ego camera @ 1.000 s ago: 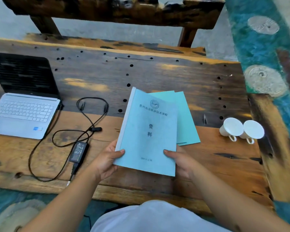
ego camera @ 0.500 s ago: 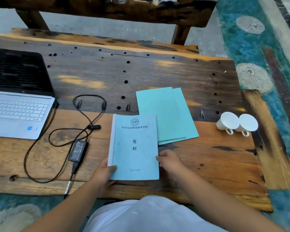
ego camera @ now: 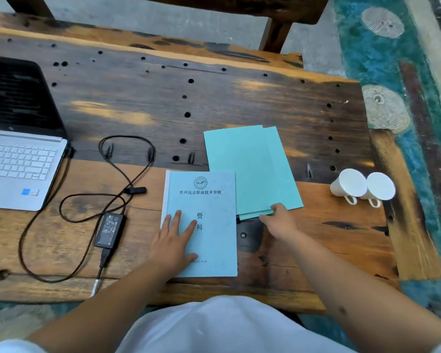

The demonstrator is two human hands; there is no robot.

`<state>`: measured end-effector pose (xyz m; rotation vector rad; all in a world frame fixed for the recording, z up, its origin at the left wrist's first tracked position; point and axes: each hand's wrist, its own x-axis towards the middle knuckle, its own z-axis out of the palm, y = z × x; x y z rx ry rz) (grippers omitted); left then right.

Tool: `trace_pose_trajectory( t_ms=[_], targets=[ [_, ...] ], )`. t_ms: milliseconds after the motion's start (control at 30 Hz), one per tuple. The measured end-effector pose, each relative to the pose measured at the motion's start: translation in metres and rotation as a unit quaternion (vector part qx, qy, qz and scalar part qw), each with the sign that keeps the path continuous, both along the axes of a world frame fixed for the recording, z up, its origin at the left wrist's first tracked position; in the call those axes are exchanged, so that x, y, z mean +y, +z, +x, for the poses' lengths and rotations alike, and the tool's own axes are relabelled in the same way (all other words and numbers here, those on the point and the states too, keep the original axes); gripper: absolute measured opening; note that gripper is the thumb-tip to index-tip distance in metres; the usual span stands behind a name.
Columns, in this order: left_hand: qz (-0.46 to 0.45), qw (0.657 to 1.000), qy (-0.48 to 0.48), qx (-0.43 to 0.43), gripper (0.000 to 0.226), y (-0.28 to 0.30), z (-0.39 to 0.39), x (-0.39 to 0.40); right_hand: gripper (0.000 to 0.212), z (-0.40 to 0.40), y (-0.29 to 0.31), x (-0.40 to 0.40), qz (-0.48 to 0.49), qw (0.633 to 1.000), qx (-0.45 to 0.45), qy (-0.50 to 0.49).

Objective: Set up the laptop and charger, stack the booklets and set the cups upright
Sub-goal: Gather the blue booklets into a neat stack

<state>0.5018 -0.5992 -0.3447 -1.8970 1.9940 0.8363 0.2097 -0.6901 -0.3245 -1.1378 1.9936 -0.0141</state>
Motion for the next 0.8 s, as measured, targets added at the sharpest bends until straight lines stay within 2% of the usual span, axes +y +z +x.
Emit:
trace_pose_trajectory(
  t_ms=[133,367,467,633,733,800],
  targets=[
    [0.057,0.998,-0.022,-0.032,0.118,-0.015,-0.008,-0.019,0.068,-0.004,-0.012,-0.028,-0.017,0.998,0.055,0.029],
    [0.107,0.993,-0.027,-0.041,0.124,-0.029,-0.006,-0.024,0.069,-0.008,-0.028,-0.06,0.005,0.994,0.108,-0.014],
    [0.119,0.991,-0.032,-0.045,0.125,-0.029,-0.008,-0.025,0.067,-0.018,-0.031,-0.071,0.012,0.996,0.076,-0.051],
    [0.131,0.99,-0.034,-0.049,0.126,-0.029,-0.007,-0.025,0.042,-0.033,-0.035,-0.082,0.0,0.99,-0.016,-0.137],
    [0.13,0.99,-0.034,-0.045,0.127,-0.031,-0.007,-0.026,0.033,-0.033,-0.037,-0.079,0.01,0.988,-0.081,-0.128],
    [0.129,0.99,-0.035,-0.043,0.127,-0.031,-0.006,-0.026,0.033,-0.031,-0.035,-0.076,0.002,0.989,-0.083,-0.126]
  ],
)
